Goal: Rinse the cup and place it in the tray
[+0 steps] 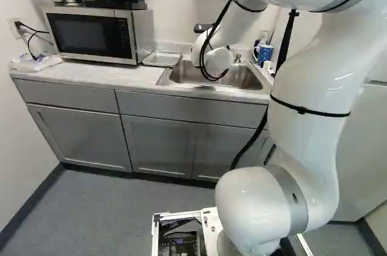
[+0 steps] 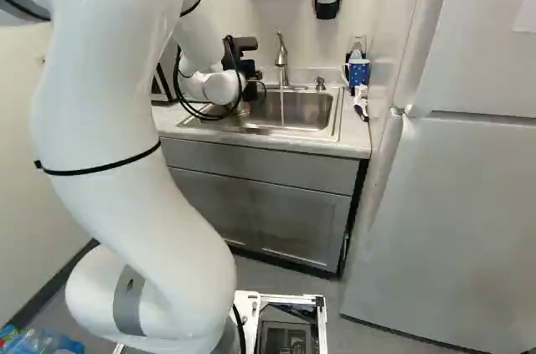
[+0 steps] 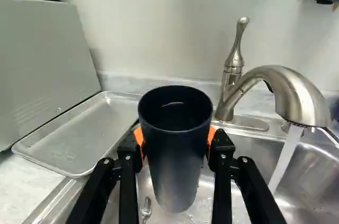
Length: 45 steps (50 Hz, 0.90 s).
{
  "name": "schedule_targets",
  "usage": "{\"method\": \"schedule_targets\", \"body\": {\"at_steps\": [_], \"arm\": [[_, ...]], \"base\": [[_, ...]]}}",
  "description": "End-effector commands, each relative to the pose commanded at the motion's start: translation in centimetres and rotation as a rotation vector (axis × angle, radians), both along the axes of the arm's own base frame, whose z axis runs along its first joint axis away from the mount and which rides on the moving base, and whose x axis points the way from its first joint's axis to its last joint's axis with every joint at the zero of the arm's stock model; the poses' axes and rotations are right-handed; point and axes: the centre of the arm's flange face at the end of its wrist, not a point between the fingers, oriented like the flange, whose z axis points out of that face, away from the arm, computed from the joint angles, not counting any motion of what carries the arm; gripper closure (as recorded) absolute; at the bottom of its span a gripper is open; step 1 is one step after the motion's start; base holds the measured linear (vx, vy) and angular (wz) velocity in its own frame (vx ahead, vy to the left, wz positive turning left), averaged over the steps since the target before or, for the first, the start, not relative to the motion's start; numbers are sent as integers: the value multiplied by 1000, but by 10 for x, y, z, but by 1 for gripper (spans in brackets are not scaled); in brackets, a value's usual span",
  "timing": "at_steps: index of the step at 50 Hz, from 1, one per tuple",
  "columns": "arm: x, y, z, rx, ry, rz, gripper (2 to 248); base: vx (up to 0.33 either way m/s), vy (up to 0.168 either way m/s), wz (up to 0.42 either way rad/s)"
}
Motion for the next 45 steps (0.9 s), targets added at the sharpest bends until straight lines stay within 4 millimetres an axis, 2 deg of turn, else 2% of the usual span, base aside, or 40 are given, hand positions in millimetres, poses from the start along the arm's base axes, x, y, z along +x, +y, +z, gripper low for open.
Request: {"method": "schedule_targets", "body": {"at_steps": [31, 45], "arm": [[-2, 17, 32, 2, -44, 31, 125], [-1, 26, 32, 2, -44, 47, 125]], "base": [[0, 0, 0], [0, 0, 0]]}}
